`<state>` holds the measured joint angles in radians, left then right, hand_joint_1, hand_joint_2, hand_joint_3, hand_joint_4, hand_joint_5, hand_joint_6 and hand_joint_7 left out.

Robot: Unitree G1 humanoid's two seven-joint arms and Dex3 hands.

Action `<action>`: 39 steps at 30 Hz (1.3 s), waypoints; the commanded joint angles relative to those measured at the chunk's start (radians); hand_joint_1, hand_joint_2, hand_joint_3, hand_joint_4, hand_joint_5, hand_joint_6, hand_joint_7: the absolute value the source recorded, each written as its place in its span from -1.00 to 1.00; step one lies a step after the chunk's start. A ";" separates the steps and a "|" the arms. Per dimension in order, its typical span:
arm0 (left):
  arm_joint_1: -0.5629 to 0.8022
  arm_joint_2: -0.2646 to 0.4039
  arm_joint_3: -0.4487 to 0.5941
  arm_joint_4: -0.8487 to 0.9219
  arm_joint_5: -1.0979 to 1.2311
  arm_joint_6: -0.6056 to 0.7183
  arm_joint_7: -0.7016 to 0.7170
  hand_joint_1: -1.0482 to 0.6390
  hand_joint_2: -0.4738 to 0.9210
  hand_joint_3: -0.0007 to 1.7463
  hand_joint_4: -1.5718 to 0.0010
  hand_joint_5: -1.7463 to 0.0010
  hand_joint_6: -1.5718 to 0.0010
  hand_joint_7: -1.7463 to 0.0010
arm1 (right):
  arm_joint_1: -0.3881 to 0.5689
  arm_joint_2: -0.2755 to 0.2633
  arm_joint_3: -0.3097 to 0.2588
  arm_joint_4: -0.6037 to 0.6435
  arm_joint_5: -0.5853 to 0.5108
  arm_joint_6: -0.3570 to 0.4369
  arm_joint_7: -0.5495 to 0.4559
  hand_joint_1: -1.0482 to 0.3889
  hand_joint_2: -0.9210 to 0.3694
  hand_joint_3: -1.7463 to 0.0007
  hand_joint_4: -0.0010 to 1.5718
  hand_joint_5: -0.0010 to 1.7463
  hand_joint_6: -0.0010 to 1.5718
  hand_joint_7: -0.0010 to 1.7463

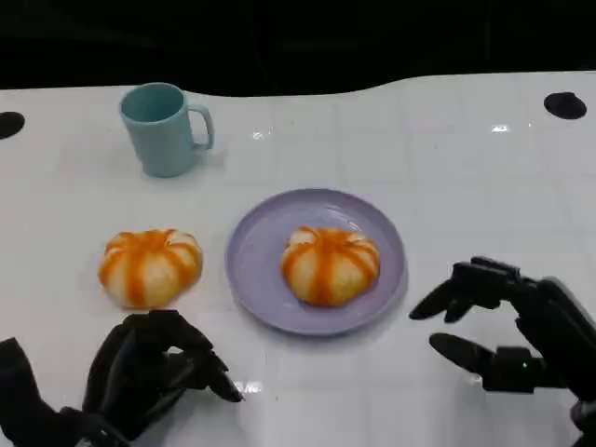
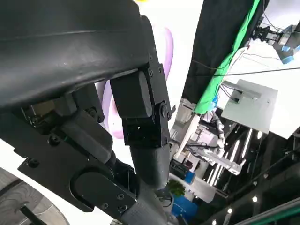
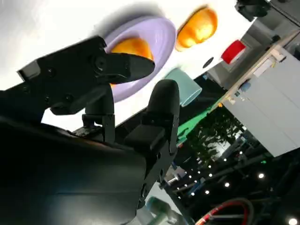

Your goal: Grasp the bread from the table and place it into the plate.

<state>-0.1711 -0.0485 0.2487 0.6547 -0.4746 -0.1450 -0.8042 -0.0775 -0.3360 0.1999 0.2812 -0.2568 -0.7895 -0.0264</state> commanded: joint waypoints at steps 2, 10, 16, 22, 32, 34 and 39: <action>0.002 0.009 0.004 -0.010 -0.005 0.005 0.012 -1.00 0.53 -1.00 -1.00 0.32 -1.00 0.59 | 0.095 -0.010 -0.018 -0.089 0.134 0.037 0.104 -0.05 -0.73 0.49 -0.39 0.88 -0.51 0.68; 0.003 0.012 0.003 -0.009 -0.004 0.004 0.010 -1.00 0.53 -1.00 -1.00 0.32 -1.00 0.59 | 0.225 -0.011 -0.047 -0.203 0.202 0.135 0.208 -0.19 -1.00 0.76 -0.38 1.00 -0.46 0.77; -0.002 0.016 0.005 -0.002 -0.006 0.008 0.004 -1.00 0.53 -1.00 -1.00 0.33 -1.00 0.60 | 0.300 0.021 -0.052 -0.267 0.287 0.211 0.261 -0.12 -1.00 0.71 -0.26 1.00 -0.43 0.81; -0.003 0.016 0.007 0.001 -0.010 0.012 0.001 -1.00 0.53 -1.00 -1.00 0.33 -1.00 0.60 | 0.312 0.066 -0.063 -0.256 0.318 0.210 0.277 -0.12 -1.00 0.66 -0.21 1.00 -0.42 0.84; -0.003 0.017 0.005 0.004 -0.003 0.006 0.004 -1.00 0.53 -0.99 -1.00 0.34 -1.00 0.60 | 0.260 0.126 -0.100 -0.157 0.329 0.136 0.290 -0.14 -1.00 0.62 -0.18 1.00 -0.45 0.88; -0.006 0.017 0.007 0.007 -0.007 0.013 0.002 -1.00 0.53 -0.99 -1.00 0.34 -1.00 0.60 | 0.249 0.133 -0.105 -0.143 0.329 0.134 0.291 -0.17 -1.00 0.62 -0.18 1.00 -0.43 0.89; -0.011 0.019 0.010 0.016 -0.009 0.005 -0.009 -1.00 0.52 -1.00 -1.00 0.34 -1.00 0.60 | 0.241 0.149 -0.111 -0.136 0.354 0.152 0.312 -0.19 -1.00 0.63 -0.20 1.00 -0.42 0.90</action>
<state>-0.1758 -0.0492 0.2501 0.6591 -0.4772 -0.1346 -0.8014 0.1674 -0.1906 0.1018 0.1374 0.0685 -0.6408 0.2726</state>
